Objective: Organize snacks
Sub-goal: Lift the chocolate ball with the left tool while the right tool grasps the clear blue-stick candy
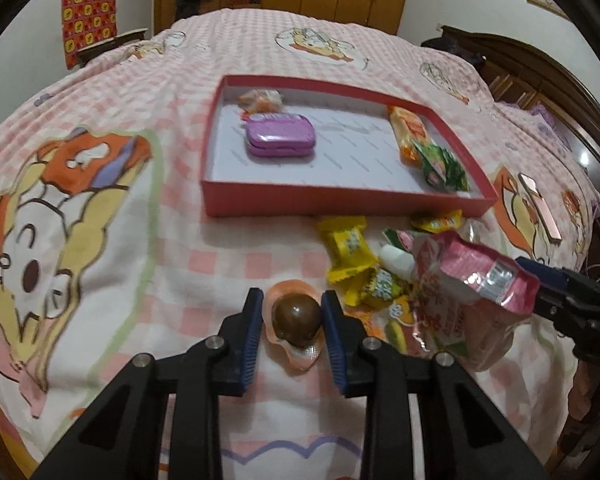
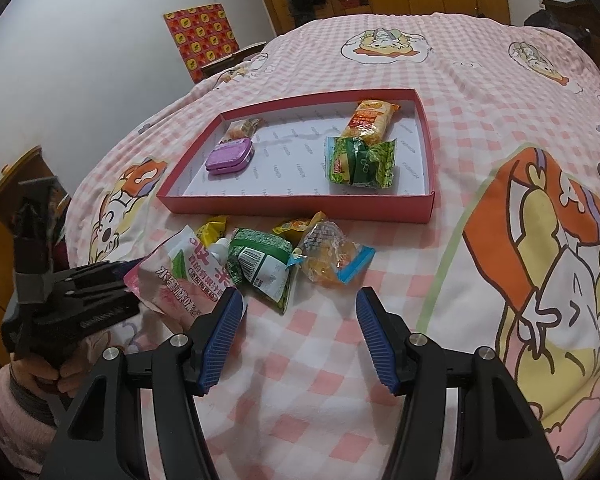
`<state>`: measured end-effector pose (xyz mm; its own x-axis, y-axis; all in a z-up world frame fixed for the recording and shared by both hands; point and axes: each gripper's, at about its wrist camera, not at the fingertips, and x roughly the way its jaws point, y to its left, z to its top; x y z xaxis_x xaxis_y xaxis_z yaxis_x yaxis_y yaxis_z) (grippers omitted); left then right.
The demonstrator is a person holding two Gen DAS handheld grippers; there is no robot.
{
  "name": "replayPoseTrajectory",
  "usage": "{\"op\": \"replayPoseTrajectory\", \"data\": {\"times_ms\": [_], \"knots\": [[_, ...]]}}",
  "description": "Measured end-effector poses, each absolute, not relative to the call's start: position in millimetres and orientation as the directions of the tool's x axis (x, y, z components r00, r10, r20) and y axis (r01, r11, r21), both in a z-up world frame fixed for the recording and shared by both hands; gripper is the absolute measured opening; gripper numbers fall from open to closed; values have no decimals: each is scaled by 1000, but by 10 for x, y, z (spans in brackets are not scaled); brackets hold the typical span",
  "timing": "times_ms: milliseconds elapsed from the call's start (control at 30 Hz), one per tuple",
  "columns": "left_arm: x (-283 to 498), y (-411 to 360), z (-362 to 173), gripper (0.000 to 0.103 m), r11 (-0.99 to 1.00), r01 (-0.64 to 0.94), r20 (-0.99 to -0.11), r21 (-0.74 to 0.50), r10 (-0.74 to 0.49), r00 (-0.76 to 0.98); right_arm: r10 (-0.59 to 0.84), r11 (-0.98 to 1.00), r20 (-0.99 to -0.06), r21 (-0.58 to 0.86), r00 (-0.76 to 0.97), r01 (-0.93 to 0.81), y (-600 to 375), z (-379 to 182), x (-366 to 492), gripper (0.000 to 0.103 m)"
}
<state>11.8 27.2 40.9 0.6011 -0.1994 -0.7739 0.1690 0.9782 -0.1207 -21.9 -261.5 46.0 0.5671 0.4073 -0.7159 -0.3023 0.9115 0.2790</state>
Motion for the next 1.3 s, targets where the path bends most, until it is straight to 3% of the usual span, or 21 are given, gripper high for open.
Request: {"op": "replayPoseTrajectory", "data": {"times_ms": [333, 533, 700, 1000, 1067, 1133, 1300], "knots": [[143, 395, 373, 31, 982, 134, -777, -136, -189, 601, 410, 911, -723, 299, 556, -283, -2610, 389, -54, 61], [139, 413, 354, 31, 982, 129, -776, -138, -188, 602, 409, 913, -710, 319, 574, -256, -2610, 369, 70, 67], [136, 432, 351, 31, 982, 125, -776, -140, -187, 603, 298, 954, -740, 215, 603, -207, -2563, 304, 150, 67], [137, 440, 346, 31, 982, 124, -776, -140, -187, 603, 344, 938, -730, 292, 590, -187, -2630, 181, 259, 67], [138, 440, 345, 31, 982, 125, -776, -138, -186, 602, 350, 936, -726, 303, 593, -182, -2644, 170, 258, 63], [139, 442, 349, 31, 982, 125, -776, -140, -187, 602, 356, 933, -721, 306, 594, -188, -2642, 167, 246, 51], [135, 437, 392, 31, 981, 131, -772, -141, -192, 606, 351, 936, -721, 282, 597, -210, -2607, 169, 209, 42]]}}
